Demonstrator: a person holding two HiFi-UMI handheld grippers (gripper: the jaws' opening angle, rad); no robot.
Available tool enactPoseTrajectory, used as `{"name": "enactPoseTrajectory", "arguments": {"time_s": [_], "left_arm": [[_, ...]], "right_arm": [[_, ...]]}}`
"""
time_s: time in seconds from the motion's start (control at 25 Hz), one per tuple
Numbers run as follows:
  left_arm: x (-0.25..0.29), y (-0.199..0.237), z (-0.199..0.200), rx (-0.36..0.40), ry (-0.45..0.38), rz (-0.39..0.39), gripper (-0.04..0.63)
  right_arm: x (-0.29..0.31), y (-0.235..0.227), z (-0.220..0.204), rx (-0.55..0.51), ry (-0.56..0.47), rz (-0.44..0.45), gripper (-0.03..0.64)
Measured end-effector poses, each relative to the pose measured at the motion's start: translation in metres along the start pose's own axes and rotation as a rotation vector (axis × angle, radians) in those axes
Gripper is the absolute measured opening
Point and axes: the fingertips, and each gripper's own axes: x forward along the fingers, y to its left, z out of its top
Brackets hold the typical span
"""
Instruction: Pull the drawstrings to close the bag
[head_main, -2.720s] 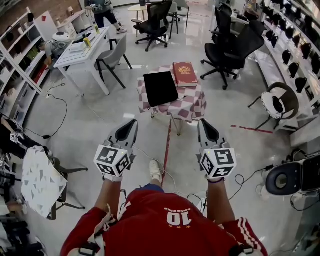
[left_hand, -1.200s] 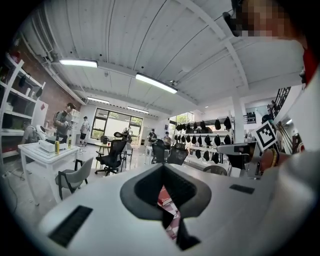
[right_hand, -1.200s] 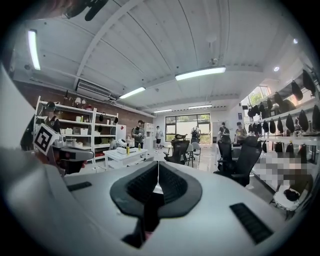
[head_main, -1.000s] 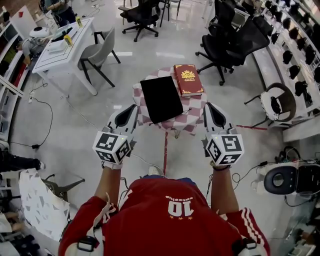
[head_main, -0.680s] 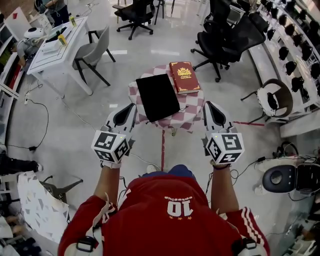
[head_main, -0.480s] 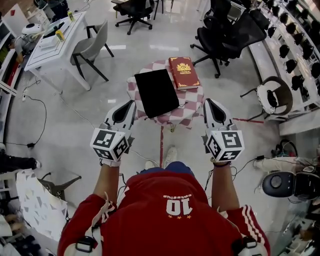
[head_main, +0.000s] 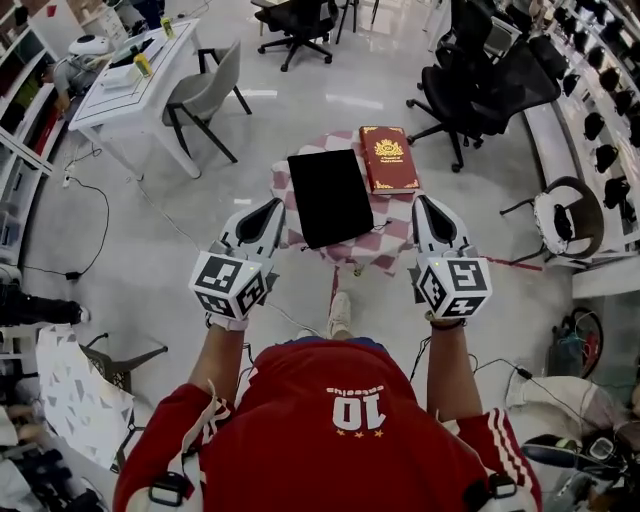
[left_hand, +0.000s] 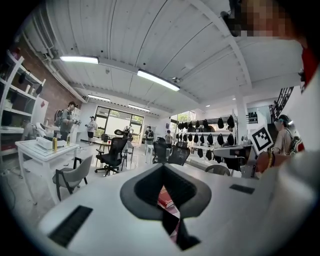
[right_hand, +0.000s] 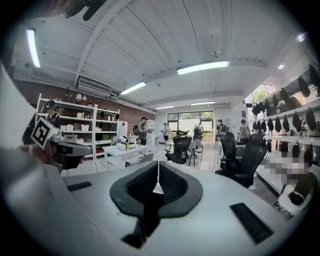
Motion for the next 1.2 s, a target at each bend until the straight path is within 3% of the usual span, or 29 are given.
{"name": "enactPoseTrajectory", "arguments": {"time_s": [0.4, 0.52, 0.68, 0.84, 1.2], "left_arm": [[0.051, -0.002, -0.006, 0.051, 0.023, -0.012, 0.009], [0.062, -0.008, -0.009, 0.041, 0.023, -0.033, 0.009], [0.075, -0.012, -0.012, 0.037, 0.024, -0.051, 0.009], [0.082, -0.01, -0.018, 0.065, 0.046, -0.064, 0.009], [0.091, 0.005, -0.035, 0.034, 0.076, -0.031, 0.009]], "right_arm": [[0.039, -0.017, -0.003, -0.007, -0.019, 0.041, 0.023], [0.042, -0.028, -0.011, 0.003, 0.005, 0.029, 0.085], [0.045, -0.042, -0.024, 0.017, 0.043, 0.024, 0.103], [0.049, -0.052, -0.047, 0.042, 0.097, 0.039, 0.13], [0.068, -0.071, -0.125, 0.097, 0.263, 0.055, 0.135]]}}
